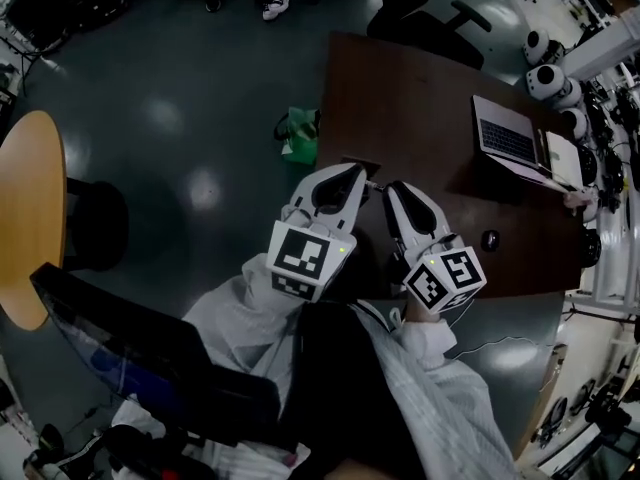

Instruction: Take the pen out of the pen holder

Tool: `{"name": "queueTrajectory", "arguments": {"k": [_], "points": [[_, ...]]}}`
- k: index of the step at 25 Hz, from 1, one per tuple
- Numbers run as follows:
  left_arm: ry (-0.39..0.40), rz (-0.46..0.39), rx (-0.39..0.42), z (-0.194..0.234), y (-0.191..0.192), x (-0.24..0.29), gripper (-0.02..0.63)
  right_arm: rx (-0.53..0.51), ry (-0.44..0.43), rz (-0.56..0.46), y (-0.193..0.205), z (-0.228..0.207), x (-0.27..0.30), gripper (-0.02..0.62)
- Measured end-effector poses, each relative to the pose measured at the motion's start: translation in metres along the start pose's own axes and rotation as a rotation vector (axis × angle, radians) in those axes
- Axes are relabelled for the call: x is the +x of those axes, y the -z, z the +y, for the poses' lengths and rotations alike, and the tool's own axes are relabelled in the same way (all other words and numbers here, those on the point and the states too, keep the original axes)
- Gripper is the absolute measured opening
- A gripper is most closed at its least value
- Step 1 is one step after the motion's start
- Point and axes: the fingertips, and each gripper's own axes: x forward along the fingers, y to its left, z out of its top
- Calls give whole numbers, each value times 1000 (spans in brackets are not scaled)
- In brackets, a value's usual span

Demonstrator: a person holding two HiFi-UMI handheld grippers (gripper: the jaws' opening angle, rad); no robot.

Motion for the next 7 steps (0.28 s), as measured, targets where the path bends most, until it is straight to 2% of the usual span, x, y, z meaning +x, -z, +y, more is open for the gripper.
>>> {"name": "queueTrajectory", "arguments": {"k": [7], "points": [[10,11,-11,7,3,4,5,18,2,9,2,-2,8,49]]}}
